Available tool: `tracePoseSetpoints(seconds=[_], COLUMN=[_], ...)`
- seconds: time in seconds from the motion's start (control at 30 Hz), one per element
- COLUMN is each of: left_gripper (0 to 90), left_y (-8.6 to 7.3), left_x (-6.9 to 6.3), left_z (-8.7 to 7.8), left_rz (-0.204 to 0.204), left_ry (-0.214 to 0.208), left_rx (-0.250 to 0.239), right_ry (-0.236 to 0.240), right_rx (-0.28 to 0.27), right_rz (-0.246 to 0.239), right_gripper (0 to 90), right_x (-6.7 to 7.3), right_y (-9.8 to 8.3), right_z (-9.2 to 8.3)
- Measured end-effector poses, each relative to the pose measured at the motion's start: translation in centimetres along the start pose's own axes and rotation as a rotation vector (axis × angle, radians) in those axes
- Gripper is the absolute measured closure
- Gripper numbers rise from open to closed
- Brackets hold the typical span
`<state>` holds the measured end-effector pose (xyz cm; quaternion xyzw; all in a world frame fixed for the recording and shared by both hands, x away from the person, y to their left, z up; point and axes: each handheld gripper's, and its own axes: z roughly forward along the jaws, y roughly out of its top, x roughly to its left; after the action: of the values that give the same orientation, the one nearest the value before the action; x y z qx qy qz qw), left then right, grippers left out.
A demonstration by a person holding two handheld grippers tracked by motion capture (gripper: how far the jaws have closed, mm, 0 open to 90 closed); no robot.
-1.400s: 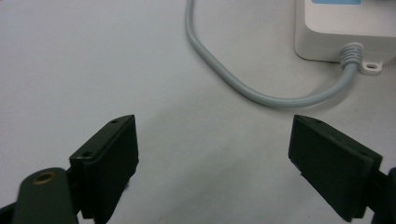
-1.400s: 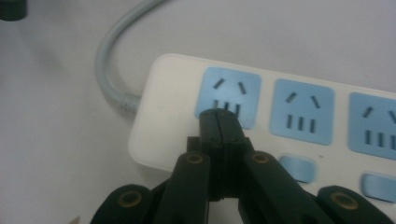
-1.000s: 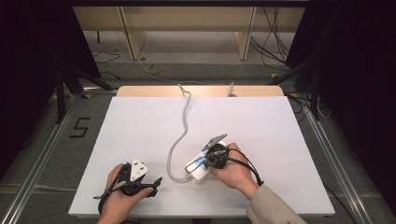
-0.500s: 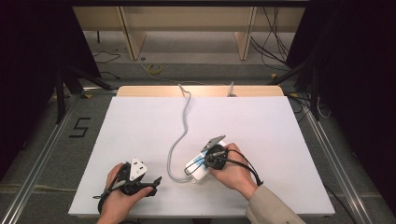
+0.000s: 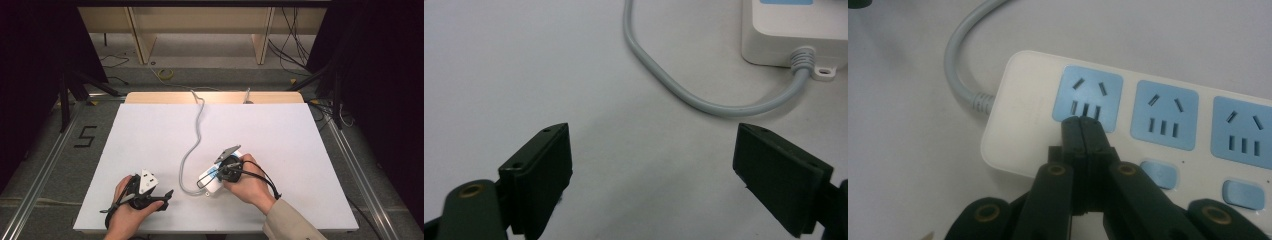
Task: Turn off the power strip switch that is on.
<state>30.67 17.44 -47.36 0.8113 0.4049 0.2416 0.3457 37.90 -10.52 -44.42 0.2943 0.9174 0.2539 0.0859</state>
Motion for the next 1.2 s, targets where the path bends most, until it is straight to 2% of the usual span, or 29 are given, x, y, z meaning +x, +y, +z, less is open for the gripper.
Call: tracePoseSetpoints(seconds=[0.8,1.2], left_gripper=[15.6,15.6], left_y=[0.00,0.00], left_x=[0.01,-0.01], left_z=[0.01,0.02], left_rz=[0.002,0.001], left_ry=[-0.001,-0.002], left_rx=[0.000,0.000], right_ry=[0.027,0.038], right_rx=[-0.010,-0.049], right_rz=[0.022,0.022], right_gripper=[90.0,90.0], right_x=[-0.39,-0.43], right_y=[-0.14,-0.18], right_z=[0.08,-0.67])
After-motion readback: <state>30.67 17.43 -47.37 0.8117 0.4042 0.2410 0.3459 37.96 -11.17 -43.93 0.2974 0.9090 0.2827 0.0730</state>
